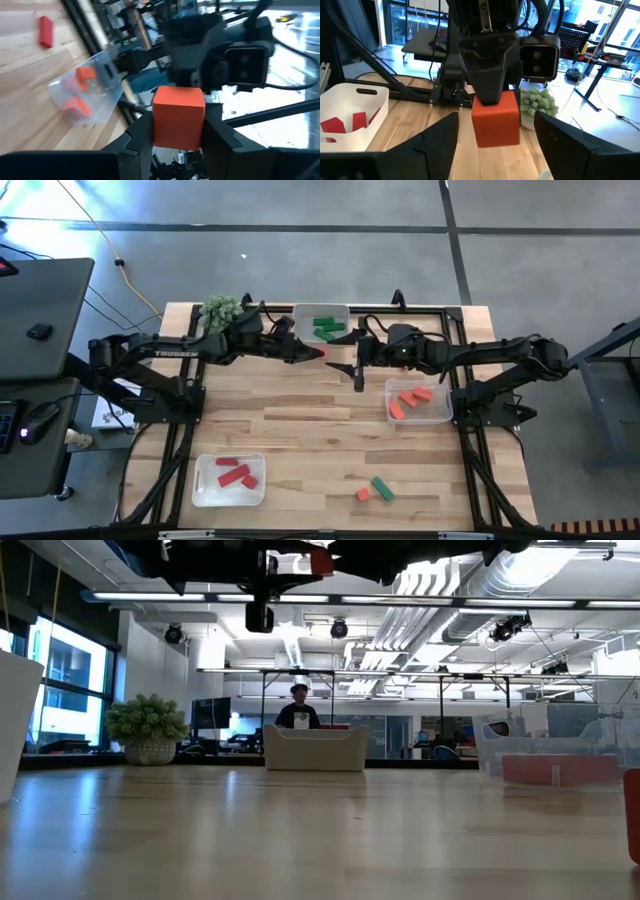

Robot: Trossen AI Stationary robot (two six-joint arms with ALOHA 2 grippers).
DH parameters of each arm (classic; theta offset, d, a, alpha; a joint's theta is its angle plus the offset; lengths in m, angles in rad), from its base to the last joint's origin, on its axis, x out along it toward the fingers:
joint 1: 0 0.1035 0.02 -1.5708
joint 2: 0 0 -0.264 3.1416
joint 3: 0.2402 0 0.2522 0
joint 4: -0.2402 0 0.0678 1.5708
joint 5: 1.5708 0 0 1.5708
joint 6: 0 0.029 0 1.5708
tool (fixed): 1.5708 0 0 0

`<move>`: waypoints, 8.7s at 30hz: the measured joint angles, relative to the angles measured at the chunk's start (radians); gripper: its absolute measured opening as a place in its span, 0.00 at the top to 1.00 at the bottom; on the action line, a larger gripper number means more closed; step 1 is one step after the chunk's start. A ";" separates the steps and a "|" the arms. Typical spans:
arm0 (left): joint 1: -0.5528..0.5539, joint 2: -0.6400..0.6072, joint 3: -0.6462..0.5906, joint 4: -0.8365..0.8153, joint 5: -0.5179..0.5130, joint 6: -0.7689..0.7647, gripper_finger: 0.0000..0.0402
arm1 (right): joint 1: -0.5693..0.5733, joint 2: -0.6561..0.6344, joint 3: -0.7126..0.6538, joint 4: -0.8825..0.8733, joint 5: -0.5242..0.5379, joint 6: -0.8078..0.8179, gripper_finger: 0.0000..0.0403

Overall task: Sort & place blocks by color
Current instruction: Put the orange block into the transparent bin, then put the light green block into the gray bin

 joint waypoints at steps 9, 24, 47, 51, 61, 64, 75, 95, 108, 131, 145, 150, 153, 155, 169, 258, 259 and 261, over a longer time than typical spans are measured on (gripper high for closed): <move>0.000 0.045 0.000 0.076 0.030 -0.035 0.74 | 0.000 0.000 0.000 -0.002 0.020 0.003 0.38; 0.006 0.065 0.000 0.126 0.045 -0.048 0.73 | 0.000 0.000 0.000 -0.022 0.030 0.072 0.70; 0.038 0.066 0.000 0.096 0.054 0.201 0.49 | 0.003 -0.004 0.002 -0.130 0.100 0.234 0.73; 0.064 0.065 0.000 0.072 0.055 0.243 0.48 | 0.002 -0.003 0.000 -0.204 0.108 0.281 0.73; 0.119 0.064 0.001 0.006 0.118 0.283 0.47 | 0.003 -0.002 0.000 -0.196 0.173 0.297 0.73; 0.140 0.064 0.001 0.006 0.120 0.287 0.47 | 0.003 -0.008 0.000 -0.261 0.174 0.370 0.73; 0.177 0.064 0.001 -0.003 0.171 0.363 0.47 | 0.032 -0.084 0.000 -0.676 0.175 0.695 0.73; 0.177 0.064 0.001 -0.160 0.170 0.526 0.47 | 0.211 -0.194 0.000 -1.352 0.117 1.231 0.73; 0.176 0.064 0.001 -0.167 0.168 0.546 0.47 | 0.217 -0.153 0.000 -1.588 0.016 1.337 0.73; 0.176 0.064 0.001 -0.174 0.168 0.550 0.47 | 0.126 0.132 0.000 -1.593 -0.067 1.318 0.73; 0.176 0.064 0.001 -0.174 0.168 0.552 0.47 | 0.117 0.214 0.000 -1.544 -0.083 1.285 0.65; 0.177 0.064 0.001 -0.174 0.168 0.552 0.47 | 0.117 0.214 0.000 -1.546 -0.079 1.242 0.58; 0.176 0.064 0.001 -0.175 0.168 0.553 0.47 | 0.117 0.214 0.000 -1.550 -0.080 1.231 0.53; 0.176 0.064 0.001 -0.175 0.168 0.552 0.47 | 0.117 0.213 0.000 -1.550 -0.082 1.231 0.51; 0.176 0.064 0.001 -0.178 0.168 0.552 0.47 | 0.122 0.213 0.113 -1.710 -0.013 1.285 0.49; -0.104 0.008 0.000 -0.362 -0.188 0.270 0.47 | 0.784 0.639 0.365 -1.074 -0.136 1.557 0.59; -0.104 0.008 0.000 -0.361 -0.188 0.270 0.47 | 0.784 0.640 0.369 -1.081 -0.137 1.552 0.64; -0.104 0.008 0.000 -0.361 -0.188 0.270 0.47 | 0.783 0.642 0.377 -1.098 -0.136 1.536 0.74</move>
